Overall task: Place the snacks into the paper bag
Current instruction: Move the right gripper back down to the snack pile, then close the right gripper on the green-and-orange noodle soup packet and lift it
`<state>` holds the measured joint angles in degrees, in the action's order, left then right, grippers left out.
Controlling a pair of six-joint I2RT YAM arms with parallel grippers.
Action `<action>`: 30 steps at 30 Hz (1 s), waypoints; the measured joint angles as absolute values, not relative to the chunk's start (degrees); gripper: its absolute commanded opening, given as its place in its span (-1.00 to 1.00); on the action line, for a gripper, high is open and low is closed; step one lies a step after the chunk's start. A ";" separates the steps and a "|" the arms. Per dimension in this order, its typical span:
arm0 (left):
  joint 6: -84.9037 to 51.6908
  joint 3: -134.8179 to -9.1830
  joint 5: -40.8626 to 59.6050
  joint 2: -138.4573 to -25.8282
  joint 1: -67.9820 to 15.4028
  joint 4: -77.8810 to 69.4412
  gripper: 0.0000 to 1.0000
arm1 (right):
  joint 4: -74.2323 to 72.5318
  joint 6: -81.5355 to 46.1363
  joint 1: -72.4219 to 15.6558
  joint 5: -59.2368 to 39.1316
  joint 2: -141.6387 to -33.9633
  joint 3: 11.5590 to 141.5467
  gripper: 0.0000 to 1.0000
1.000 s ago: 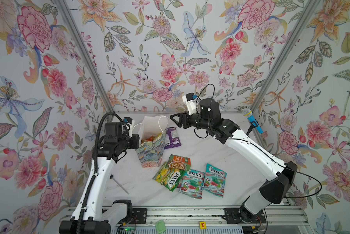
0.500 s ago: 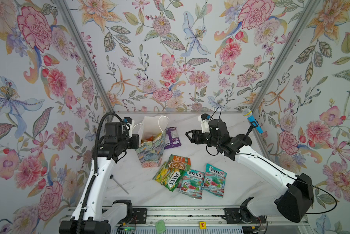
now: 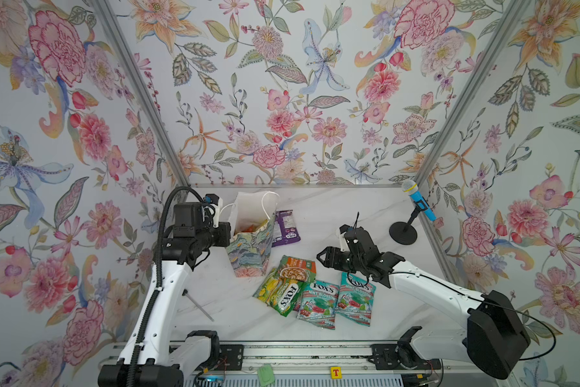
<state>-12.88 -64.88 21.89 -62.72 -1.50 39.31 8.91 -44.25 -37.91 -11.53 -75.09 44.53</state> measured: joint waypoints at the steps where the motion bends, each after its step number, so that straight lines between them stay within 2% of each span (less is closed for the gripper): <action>1: -12.86 -64.88 21.89 -62.72 -1.48 39.31 -0.89 | 8.45 -44.84 -38.02 -11.86 -75.09 43.92 0.32; 30: -12.88 -64.51 21.91 -62.54 -1.39 38.83 -0.89 | -12.82 -57.10 -40.12 -20.69 -91.61 38.46 0.28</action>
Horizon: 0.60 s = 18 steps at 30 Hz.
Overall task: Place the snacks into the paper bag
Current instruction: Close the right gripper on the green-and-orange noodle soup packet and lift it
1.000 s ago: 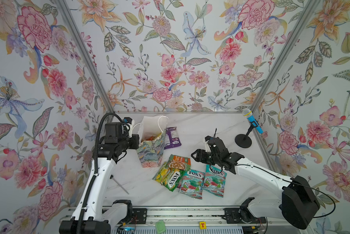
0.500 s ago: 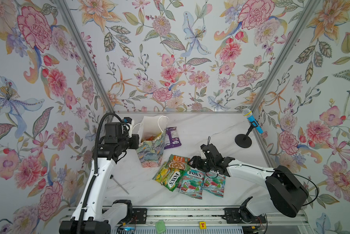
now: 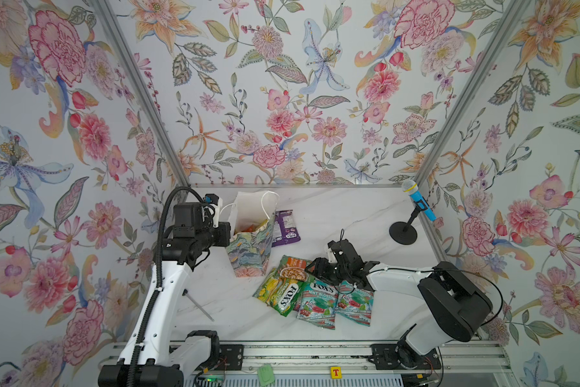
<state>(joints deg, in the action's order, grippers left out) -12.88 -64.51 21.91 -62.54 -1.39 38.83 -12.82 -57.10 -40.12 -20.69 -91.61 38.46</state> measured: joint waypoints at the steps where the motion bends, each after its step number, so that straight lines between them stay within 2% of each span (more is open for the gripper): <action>1: -12.88 -64.51 21.91 -62.54 -1.39 38.85 -0.89 | -13.26 -57.39 -40.12 -20.88 -92.07 38.46 0.28; 12: -12.88 -64.36 21.91 -62.35 -1.32 38.83 -0.89 | -18.90 -60.69 -40.12 -22.15 -94.87 38.46 0.14; 14: -12.88 -64.36 21.91 -62.35 -1.23 38.83 -0.89 | -20.29 -61.43 -40.12 -22.35 -95.44 38.46 0.05; 18: -12.88 -64.36 21.91 -62.35 -1.13 38.83 -0.89 | -22.02 -62.61 -40.12 -22.72 -96.51 38.52 -0.36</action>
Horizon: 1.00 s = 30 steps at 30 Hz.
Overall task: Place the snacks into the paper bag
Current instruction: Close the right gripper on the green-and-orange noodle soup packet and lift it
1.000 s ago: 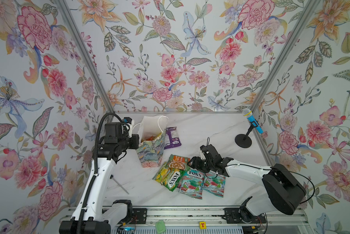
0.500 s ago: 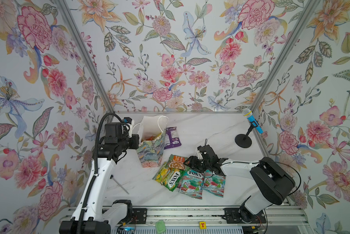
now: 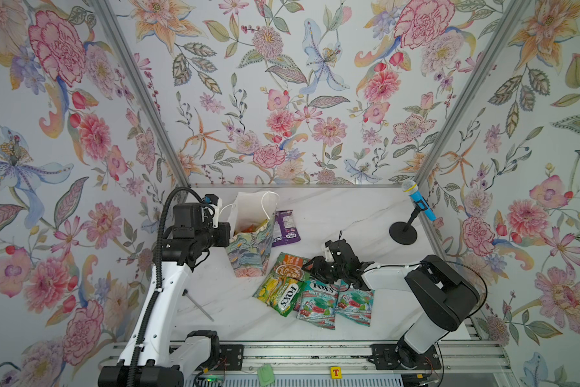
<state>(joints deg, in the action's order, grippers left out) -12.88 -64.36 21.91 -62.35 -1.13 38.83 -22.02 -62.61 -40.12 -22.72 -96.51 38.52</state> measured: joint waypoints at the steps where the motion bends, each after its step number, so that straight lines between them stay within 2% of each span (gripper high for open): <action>1: -12.88 -64.36 21.91 -62.35 -1.13 38.83 -0.89 | -22.26 -62.76 -40.10 -22.85 -96.68 38.57 -0.47; 7: -12.86 -64.36 21.91 -62.35 -1.13 38.83 -0.89 | -24.77 -63.81 -39.77 -23.27 -96.99 38.63 -0.99; 17: -12.86 -64.36 21.91 -62.35 -1.02 38.83 -0.89 | -25.54 -63.24 -38.48 -23.35 -95.96 39.97 -1.00; 30: -12.88 -64.36 22.00 -62.35 -1.02 38.81 -0.89 | -11.57 -52.90 -38.48 -18.44 -82.98 51.92 -1.00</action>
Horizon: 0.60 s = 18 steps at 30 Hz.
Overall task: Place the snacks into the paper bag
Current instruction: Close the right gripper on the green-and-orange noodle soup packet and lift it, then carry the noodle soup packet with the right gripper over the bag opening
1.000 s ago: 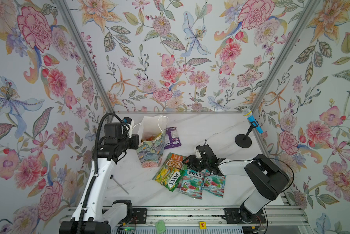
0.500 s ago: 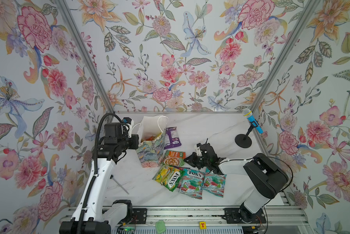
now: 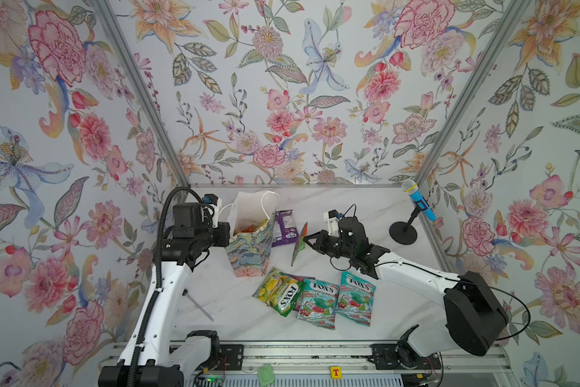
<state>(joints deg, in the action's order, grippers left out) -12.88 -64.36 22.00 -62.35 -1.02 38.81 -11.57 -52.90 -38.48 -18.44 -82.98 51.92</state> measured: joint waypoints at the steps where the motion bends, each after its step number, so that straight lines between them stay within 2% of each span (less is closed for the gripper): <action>1: -12.88 -64.36 22.09 -62.35 -1.02 38.81 -0.89 | -10.37 -51.92 -38.48 -17.87 -82.39 52.73 -1.00; 12: -12.88 -64.34 22.15 -62.35 -1.02 38.72 -0.89 | -1.06 -45.69 -38.48 -14.15 -80.18 56.38 -1.00; 18: -12.91 -64.34 22.15 -62.35 -1.02 38.72 -0.89 | 3.29 -42.00 -38.48 -13.17 -80.18 63.86 -1.00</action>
<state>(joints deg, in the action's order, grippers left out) -12.91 -64.34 22.15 -62.35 -1.02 38.72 3.29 -42.00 -38.48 -13.17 -80.18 63.86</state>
